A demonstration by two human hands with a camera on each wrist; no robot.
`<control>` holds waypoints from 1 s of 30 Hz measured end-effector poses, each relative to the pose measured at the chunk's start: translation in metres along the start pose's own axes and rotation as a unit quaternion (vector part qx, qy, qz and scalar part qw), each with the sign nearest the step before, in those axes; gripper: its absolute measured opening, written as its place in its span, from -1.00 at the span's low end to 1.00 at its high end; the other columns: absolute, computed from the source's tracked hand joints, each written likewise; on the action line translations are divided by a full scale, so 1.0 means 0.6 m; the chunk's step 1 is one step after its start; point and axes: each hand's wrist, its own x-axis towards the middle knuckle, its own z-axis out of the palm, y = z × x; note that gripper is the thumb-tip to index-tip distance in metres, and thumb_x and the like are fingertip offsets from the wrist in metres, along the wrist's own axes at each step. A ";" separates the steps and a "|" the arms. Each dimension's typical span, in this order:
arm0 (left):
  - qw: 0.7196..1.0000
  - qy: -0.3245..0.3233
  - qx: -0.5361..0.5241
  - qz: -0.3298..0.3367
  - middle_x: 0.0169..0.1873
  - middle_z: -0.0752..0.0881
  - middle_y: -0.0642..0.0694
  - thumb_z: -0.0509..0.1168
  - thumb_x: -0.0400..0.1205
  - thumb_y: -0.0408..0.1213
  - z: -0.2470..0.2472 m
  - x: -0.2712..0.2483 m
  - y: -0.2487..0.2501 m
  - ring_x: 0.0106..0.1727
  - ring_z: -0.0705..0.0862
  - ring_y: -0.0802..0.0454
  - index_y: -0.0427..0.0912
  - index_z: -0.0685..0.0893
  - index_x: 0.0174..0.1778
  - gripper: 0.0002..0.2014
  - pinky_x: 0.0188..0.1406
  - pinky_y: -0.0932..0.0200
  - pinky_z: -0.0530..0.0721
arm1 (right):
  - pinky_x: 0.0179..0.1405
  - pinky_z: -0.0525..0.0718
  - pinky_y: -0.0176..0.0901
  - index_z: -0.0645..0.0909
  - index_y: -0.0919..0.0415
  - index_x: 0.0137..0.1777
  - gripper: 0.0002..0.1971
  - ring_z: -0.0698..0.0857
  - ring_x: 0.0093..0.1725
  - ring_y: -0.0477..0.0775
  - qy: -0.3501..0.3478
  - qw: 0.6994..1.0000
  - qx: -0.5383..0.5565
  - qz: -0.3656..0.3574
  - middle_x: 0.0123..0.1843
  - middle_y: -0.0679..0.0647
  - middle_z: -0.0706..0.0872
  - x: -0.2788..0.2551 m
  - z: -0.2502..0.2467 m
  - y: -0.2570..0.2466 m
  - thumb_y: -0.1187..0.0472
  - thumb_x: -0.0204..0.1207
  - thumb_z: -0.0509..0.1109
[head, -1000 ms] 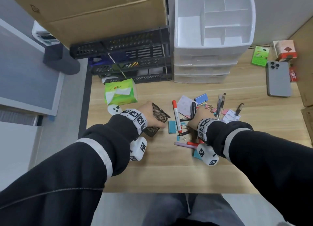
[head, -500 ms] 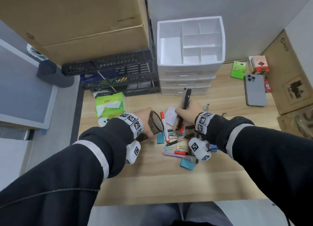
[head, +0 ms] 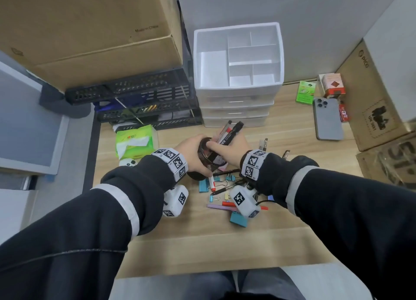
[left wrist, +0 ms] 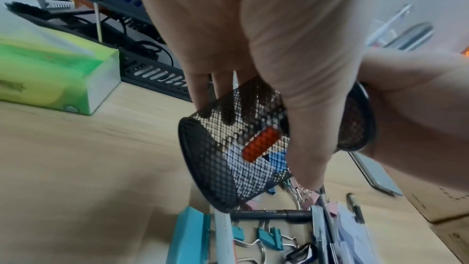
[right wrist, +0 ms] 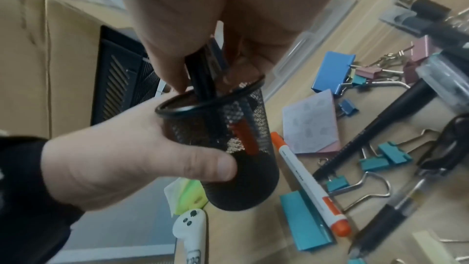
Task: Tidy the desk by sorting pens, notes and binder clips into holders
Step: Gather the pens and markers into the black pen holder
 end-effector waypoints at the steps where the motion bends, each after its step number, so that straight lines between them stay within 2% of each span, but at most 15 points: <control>1: 1.000 0.006 -0.005 0.003 0.16 0.72 0.06 0.76 0.03 0.01 0.002 0.000 -0.002 0.13 0.71 0.03 -0.02 0.53 0.41 0.00 0.19 0.03 0.72 | -0.16 0.72 -0.28 0.68 0.13 -0.19 -0.85 0.75 -0.20 -0.14 -0.006 1.000 -0.012 -0.013 -0.22 -0.02 0.77 -0.001 0.001 0.004 0.16 0.40 0.62; 4: 1.000 0.017 -0.006 0.011 0.12 0.72 0.08 0.75 0.02 0.01 0.004 -0.004 -0.011 0.11 0.71 0.03 0.01 0.54 0.36 -0.04 0.16 0.04 0.72 | -0.08 0.74 -0.21 0.70 0.18 -0.09 -0.80 0.74 -0.10 -0.04 -0.014 0.998 -0.026 -0.049 -0.13 0.02 0.77 -0.004 0.002 0.007 0.14 0.37 0.62; 8: 1.000 0.025 -0.005 0.009 0.13 0.72 0.08 0.75 0.00 0.03 0.000 -0.011 -0.024 0.13 0.71 0.03 0.02 0.53 0.37 -0.02 0.18 0.01 0.72 | -0.17 0.65 -0.34 0.73 0.20 0.00 -0.82 0.69 -0.09 -0.05 -0.006 0.998 -0.032 -0.045 -0.04 0.09 0.76 0.005 0.005 0.006 0.15 0.47 0.55; 10: 0.999 0.031 -0.003 0.009 0.16 0.72 0.07 0.74 -0.03 0.07 -0.002 -0.013 -0.029 0.15 0.70 0.03 0.01 0.53 0.40 0.02 0.22 -0.02 0.72 | -0.22 0.65 -0.20 0.73 0.11 0.03 -0.82 0.72 -0.08 0.03 -0.010 0.999 -0.031 -0.029 -0.02 0.04 0.75 0.010 0.008 0.005 0.10 0.47 0.51; 13: 0.999 0.034 0.004 0.013 0.12 0.73 0.10 0.69 -0.08 0.14 -0.006 -0.017 -0.041 0.12 0.72 0.04 0.04 0.53 0.37 0.03 0.20 -0.04 0.74 | -0.39 0.64 -0.15 0.71 0.04 0.10 -0.80 0.69 -0.23 0.04 -0.024 0.999 -0.019 -0.011 0.01 -0.01 0.72 0.013 0.013 0.001 0.04 0.53 0.42; 15: 0.999 0.039 0.010 0.010 0.07 0.74 0.10 0.69 -0.04 0.08 -0.010 -0.020 -0.049 0.09 0.73 0.02 0.06 0.54 0.33 -0.04 0.16 -0.02 0.74 | -0.51 0.60 -0.17 0.65 0.05 0.19 -0.75 0.65 -0.34 0.05 -0.025 1.000 0.004 -0.002 -0.02 0.04 0.70 0.013 0.016 -0.002 -0.02 0.61 0.33; 17: 0.999 0.046 0.015 0.004 0.07 0.74 0.08 0.71 0.01 0.00 -0.011 -0.026 -0.061 0.11 0.73 -0.01 0.03 0.54 0.31 -0.09 0.15 0.01 0.73 | -0.53 0.57 -0.16 0.58 0.08 0.23 -0.69 0.61 -0.41 0.04 -0.008 1.000 0.004 0.016 -0.03 0.10 0.70 0.021 0.017 0.000 -0.08 0.65 0.25; 19: 0.999 0.050 0.019 -0.001 0.11 0.74 0.05 0.73 0.02 -0.03 -0.011 -0.029 -0.076 0.14 0.72 -0.02 0.00 0.54 0.35 -0.06 0.18 0.03 0.71 | -0.46 0.62 -0.12 0.55 0.11 0.23 -0.65 0.62 -0.44 0.02 0.010 0.998 -0.020 0.056 -0.02 0.12 0.72 0.030 0.015 0.008 -0.12 0.65 0.23; 21: 0.999 0.046 0.015 -0.010 0.16 0.74 0.02 0.76 0.03 -0.05 -0.010 -0.035 -0.091 0.18 0.71 -0.03 -0.03 0.52 0.39 -0.02 0.20 0.06 0.69 | -0.34 0.74 -0.04 0.59 0.13 0.18 -0.68 0.70 -0.41 0.06 0.008 0.993 -0.067 0.096 -0.02 0.13 0.75 0.039 0.014 0.026 -0.07 0.59 0.31; 22: 0.999 0.043 0.013 -0.014 0.18 0.74 0.01 0.77 0.04 -0.05 -0.010 -0.037 -0.097 0.19 0.71 -0.03 -0.05 0.51 0.41 -0.01 0.21 0.07 0.68 | -0.24 0.80 0.03 0.61 0.13 0.10 -0.76 0.76 -0.36 0.11 -0.003 0.989 -0.105 0.104 -0.05 0.14 0.76 0.042 0.014 0.035 0.01 0.56 0.35; 24: 0.999 0.039 0.010 -0.021 0.19 0.74 -0.01 0.77 0.06 -0.06 -0.008 -0.044 -0.109 0.20 0.72 -0.04 -0.06 0.49 0.44 0.01 0.20 0.08 0.68 | -0.06 0.82 0.12 0.60 0.10 -0.04 -0.91 0.80 -0.21 0.19 -0.035 0.972 -0.206 0.105 -0.09 0.14 0.77 0.045 0.021 0.053 0.16 0.48 0.37; 25: 0.999 0.037 0.008 -0.026 0.19 0.73 -0.01 0.77 0.07 -0.07 -0.006 -0.048 -0.115 0.19 0.72 -0.05 -0.06 0.48 0.45 0.01 0.20 0.07 0.68 | -0.03 0.80 0.10 0.59 0.08 -0.07 -0.93 0.78 -0.16 0.19 -0.050 0.960 -0.254 0.102 -0.09 0.12 0.76 0.047 0.028 0.064 0.19 0.47 0.37; 28: 0.999 0.030 0.007 -0.039 0.20 0.73 -0.03 0.78 0.09 -0.08 0.001 -0.061 -0.138 0.18 0.72 -0.06 -0.09 0.45 0.46 0.01 0.22 0.04 0.69 | -0.07 0.73 -0.04 0.58 0.11 -0.04 -0.91 0.70 -0.12 0.14 -0.084 0.926 -0.360 0.083 -0.07 0.08 0.71 0.046 0.060 0.080 0.16 0.50 0.39; 30: 0.999 0.027 0.017 -0.044 0.19 0.72 -0.02 0.77 0.09 -0.07 0.006 -0.068 -0.153 0.16 0.73 -0.06 -0.08 0.45 0.46 0.02 0.18 0.05 0.70 | -0.10 0.73 -0.03 0.57 0.10 -0.02 -0.83 0.67 -0.11 0.13 -0.080 0.908 -0.405 0.072 -0.08 0.07 0.69 0.045 0.081 0.089 0.06 0.49 0.43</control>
